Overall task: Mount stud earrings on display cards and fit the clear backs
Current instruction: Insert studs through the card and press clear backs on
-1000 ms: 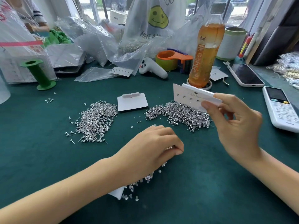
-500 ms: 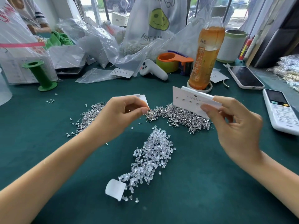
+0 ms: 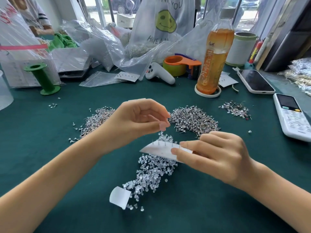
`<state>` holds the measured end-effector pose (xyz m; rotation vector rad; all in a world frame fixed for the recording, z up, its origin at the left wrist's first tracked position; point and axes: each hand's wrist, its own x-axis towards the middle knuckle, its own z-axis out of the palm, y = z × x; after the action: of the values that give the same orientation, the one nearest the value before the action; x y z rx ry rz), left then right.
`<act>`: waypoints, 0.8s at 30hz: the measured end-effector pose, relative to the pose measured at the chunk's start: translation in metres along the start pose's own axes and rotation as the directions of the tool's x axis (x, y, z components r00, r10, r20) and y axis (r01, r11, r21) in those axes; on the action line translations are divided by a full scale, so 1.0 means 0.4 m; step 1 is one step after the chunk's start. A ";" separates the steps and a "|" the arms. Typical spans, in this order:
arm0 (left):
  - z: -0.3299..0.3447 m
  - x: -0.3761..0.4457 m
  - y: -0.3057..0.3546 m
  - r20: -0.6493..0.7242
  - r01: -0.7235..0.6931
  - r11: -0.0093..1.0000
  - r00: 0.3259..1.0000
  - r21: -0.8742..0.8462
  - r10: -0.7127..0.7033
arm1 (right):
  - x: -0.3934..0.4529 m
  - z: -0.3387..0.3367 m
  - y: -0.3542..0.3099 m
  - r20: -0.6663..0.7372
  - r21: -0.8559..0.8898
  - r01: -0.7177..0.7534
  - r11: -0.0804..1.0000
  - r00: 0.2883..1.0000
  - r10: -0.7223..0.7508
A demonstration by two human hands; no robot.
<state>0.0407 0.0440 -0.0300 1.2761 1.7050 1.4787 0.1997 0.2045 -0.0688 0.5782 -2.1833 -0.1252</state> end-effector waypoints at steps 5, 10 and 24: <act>0.027 -0.010 0.005 0.158 -0.065 0.994 0.986 0.091 0.050 | 0.007 0.006 -0.009 0.042 -0.005 0.031 1.000 0.999 -0.030; 0.040 -0.015 0.002 0.185 -0.081 0.985 0.981 0.155 0.052 | 0.011 0.009 -0.012 0.045 0.001 0.022 1.000 0.999 -0.022; 0.045 -0.016 0.002 0.183 -0.095 0.978 0.981 0.187 0.060 | 0.010 0.011 -0.018 0.084 0.027 -0.020 0.999 0.996 0.018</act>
<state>0.0590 0.0462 -0.0350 1.5443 1.7321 1.2222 0.1968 0.1960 -0.0708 0.5765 -2.2741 -0.1109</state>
